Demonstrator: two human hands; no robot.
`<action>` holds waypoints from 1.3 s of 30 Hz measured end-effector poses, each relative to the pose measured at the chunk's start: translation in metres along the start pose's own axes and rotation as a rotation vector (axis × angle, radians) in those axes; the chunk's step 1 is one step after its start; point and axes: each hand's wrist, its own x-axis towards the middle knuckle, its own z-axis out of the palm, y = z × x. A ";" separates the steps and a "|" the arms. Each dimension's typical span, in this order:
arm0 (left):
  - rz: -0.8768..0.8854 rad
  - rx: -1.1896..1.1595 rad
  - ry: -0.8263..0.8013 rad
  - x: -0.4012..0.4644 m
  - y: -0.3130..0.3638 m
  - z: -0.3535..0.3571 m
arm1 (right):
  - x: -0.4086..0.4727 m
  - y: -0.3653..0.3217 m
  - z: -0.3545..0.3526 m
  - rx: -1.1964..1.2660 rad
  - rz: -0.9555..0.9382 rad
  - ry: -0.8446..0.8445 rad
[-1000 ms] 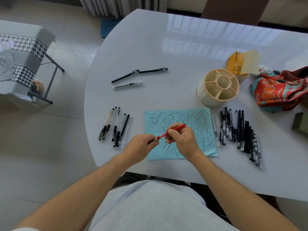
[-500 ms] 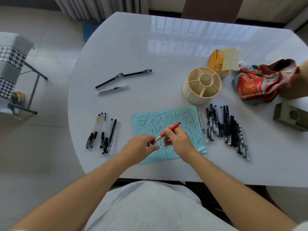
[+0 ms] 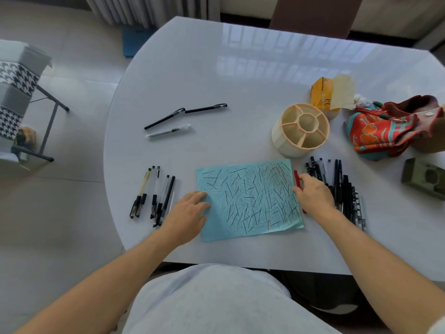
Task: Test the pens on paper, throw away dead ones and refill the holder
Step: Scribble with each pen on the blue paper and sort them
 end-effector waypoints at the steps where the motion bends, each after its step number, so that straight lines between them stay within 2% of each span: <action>1: 0.002 0.005 -0.003 -0.001 -0.002 0.000 | 0.000 -0.002 0.000 -0.030 0.006 0.026; 4: 0.017 0.008 -0.013 -0.002 -0.008 -0.001 | 0.001 -0.029 -0.002 -0.048 -0.025 0.118; 6: 0.034 0.011 -0.017 -0.002 -0.010 -0.002 | 0.007 -0.066 -0.002 0.013 -0.127 0.152; 11: 0.053 -0.023 -0.047 -0.004 -0.014 -0.005 | 0.051 -0.187 -0.004 0.105 -0.392 0.088; 16: 0.081 -0.046 -0.079 -0.007 -0.019 -0.007 | 0.110 -0.281 -0.003 -0.206 -0.531 0.054; 20: 0.072 -0.066 -0.096 -0.007 -0.020 -0.008 | 0.140 -0.307 0.002 -0.417 -0.519 0.012; 23: 0.068 -0.073 -0.114 -0.007 -0.020 -0.010 | 0.138 -0.303 0.007 -0.478 -0.584 0.127; 25: 0.065 -0.073 -0.132 -0.006 -0.019 -0.012 | 0.129 -0.292 0.009 -0.468 -0.629 0.145; 28: 0.067 -0.057 -0.169 -0.005 -0.016 -0.015 | 0.111 -0.266 0.011 -0.276 -0.565 0.054; 32: 0.073 -0.063 -0.197 -0.001 -0.012 -0.017 | 0.069 -0.219 0.005 0.321 -0.349 0.021; 36: -0.047 -0.303 -0.042 0.004 0.000 -0.016 | 0.000 -0.170 0.008 0.898 -0.137 -0.139; 39: -0.113 -0.476 -0.100 0.006 0.017 -0.015 | -0.048 -0.145 0.026 1.080 -0.111 -0.284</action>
